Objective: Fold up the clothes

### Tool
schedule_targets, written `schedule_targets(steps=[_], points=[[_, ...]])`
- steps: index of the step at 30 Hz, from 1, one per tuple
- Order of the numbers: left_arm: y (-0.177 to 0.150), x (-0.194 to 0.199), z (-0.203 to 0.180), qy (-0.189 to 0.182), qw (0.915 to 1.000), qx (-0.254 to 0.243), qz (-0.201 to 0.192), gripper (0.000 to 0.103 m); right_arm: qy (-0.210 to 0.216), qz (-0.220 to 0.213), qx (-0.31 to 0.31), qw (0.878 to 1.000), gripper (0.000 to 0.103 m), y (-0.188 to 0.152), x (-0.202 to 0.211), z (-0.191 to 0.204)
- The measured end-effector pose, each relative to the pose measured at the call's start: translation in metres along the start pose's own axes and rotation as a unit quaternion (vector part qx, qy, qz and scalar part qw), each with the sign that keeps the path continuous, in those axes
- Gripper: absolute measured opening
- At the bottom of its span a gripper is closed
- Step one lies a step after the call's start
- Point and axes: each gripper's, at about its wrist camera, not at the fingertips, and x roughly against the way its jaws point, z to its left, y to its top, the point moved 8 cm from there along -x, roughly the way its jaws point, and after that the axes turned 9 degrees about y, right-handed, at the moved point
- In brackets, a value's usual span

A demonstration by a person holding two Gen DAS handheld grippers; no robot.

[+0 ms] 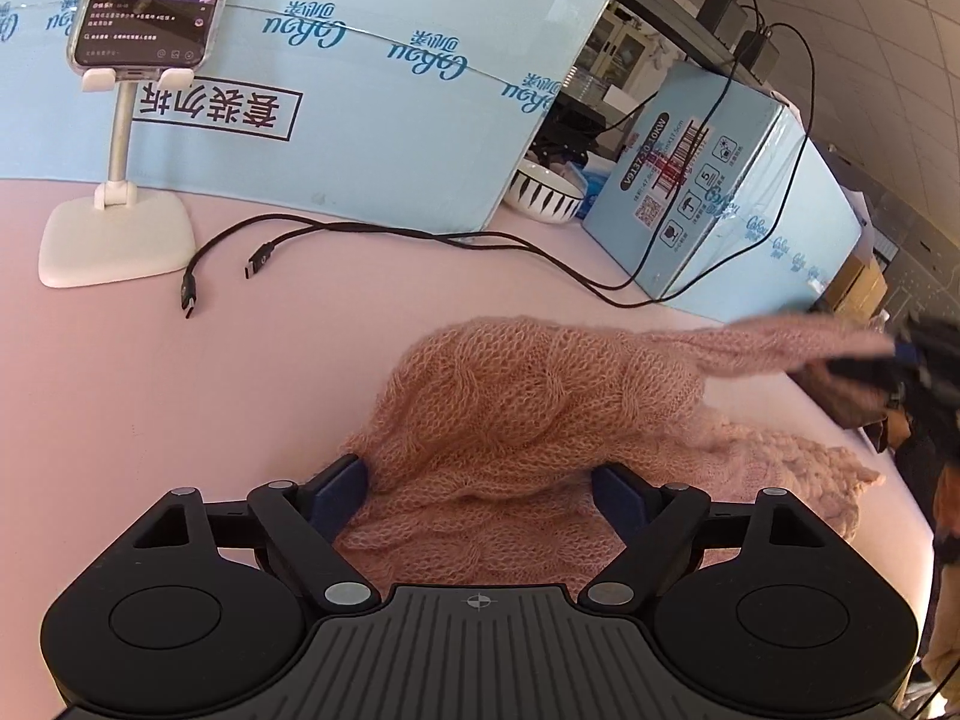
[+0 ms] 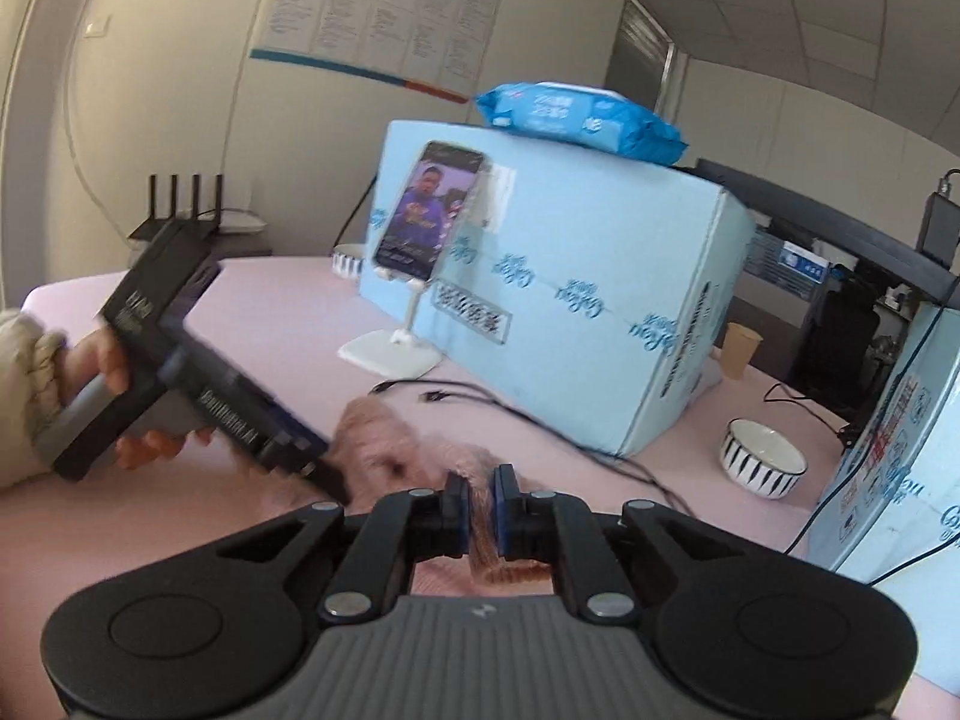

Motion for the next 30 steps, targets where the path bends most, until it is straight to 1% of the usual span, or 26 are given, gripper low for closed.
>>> schedule_targets(steps=[3, 4, 6, 8, 10, 12, 14, 15, 16, 17, 18, 19, 20, 21, 22, 23, 24, 25, 27, 28, 29, 30], points=[[0.003, -0.001, 0.002, 0.001, 0.9998, 0.020, 0.001, 0.085, 0.000, 0.050, 0.004, 0.999, 0.009, -0.034, -0.022, 0.015], [0.004, 0.001, 0.001, 0.004, 0.9996, 0.027, 0.000, 0.085, -0.001, 0.054, -0.001, 0.999, 0.009, -0.039, -0.027, 0.015], [0.009, 0.010, -0.005, 0.006, 0.9992, 0.034, -0.018, 0.085, -0.002, 0.050, -0.017, 0.999, 0.010, -0.045, -0.033, 0.013], [0.016, 0.024, -0.017, -0.014, 0.9983, 0.030, -0.047, 0.085, 0.000, 0.047, -0.028, 0.999, 0.011, -0.044, -0.034, 0.012], [0.025, 0.044, -0.048, -0.063, 0.9951, 0.003, -0.077, 0.085, 0.000, 0.045, -0.031, 0.999, 0.011, -0.044, -0.034, 0.015], [0.029, 0.049, -0.078, -0.094, 0.9920, -0.031, -0.079, 0.087, -0.005, 0.040, -0.025, 0.999, 0.013, -0.047, -0.036, 0.018], [0.025, 0.034, -0.109, -0.105, 0.9908, -0.075, -0.040, 0.089, -0.011, 0.032, -0.029, 0.999, 0.013, -0.049, -0.037, 0.019], [0.022, 0.026, -0.114, -0.101, 0.9908, -0.086, -0.023, 0.089, -0.013, 0.028, -0.034, 0.999, 0.014, -0.051, -0.037, 0.019], [0.016, 0.012, -0.117, -0.092, 0.9909, -0.098, 0.004, 0.089, -0.014, 0.024, -0.039, 0.999, 0.014, -0.052, -0.036, 0.019], [0.010, -0.003, -0.120, -0.083, 0.9901, -0.109, 0.030, 0.089, -0.015, 0.021, -0.044, 0.999, 0.017, -0.053, -0.034, 0.018], [0.005, -0.015, -0.121, -0.076, 0.9888, -0.117, 0.053, 0.089, -0.017, 0.017, -0.048, 0.999, 0.022, -0.054, -0.031, 0.018], [0.002, -0.022, -0.118, -0.076, 0.9890, -0.112, 0.062, 0.089, -0.019, 0.015, -0.050, 0.998, 0.025, -0.055, -0.029, 0.017], [0.000, -0.028, -0.115, -0.076, 0.9890, -0.107, 0.068, 0.089, -0.020, 0.013, -0.049, 0.999, 0.032, -0.056, -0.023, 0.018], [-0.002, -0.030, -0.113, -0.079, 0.9889, -0.105, 0.069, 0.089, -0.014, 0.012, -0.046, 0.999, 0.040, -0.057, -0.017, 0.020], [-0.003, -0.029, -0.113, -0.081, 0.9887, -0.107, 0.066, 0.089, 0.010, 0.011, -0.049, 0.999, 0.047, -0.056, -0.009, 0.022], [-0.004, -0.029, -0.113, -0.081, 0.9885, -0.110, 0.065, 0.089, 0.035, 0.009, -0.053, 0.998, 0.059, -0.056, 0.000, 0.025], [-0.005, -0.028, -0.113, -0.079, 0.9882, -0.113, 0.066, 0.089, 0.058, -0.007, -0.072, 0.996, 0.062, -0.054, 0.012, 0.024], [-0.006, -0.027, -0.114, -0.076, 0.9880, -0.117, 0.066, 0.089, 0.067, -0.021, -0.092, 0.993, 0.064, -0.052, 0.021, 0.021], [-0.009, -0.025, -0.117, -0.067, 0.9875, -0.127, 0.066, 0.089, 0.074, -0.061, -0.163, 0.982, 0.066, -0.049, 0.044, 0.006], [-0.011, -0.025, -0.119, -0.062, 0.9870, -0.134, 0.064, 0.089, 0.071, -0.070, -0.185, 0.978, 0.066, -0.049, 0.050, 0.000], [-0.011, -0.025, -0.120, -0.056, 0.9866, -0.139, 0.064, 0.089, 0.058, -0.074, -0.213, 0.973, 0.066, -0.052, 0.055, -0.008], [-0.012, -0.025, -0.122, -0.046, 0.9859, -0.147, 0.065, 0.089, 0.038, -0.064, -0.230, 0.970, 0.066, -0.056, 0.056, -0.016]])
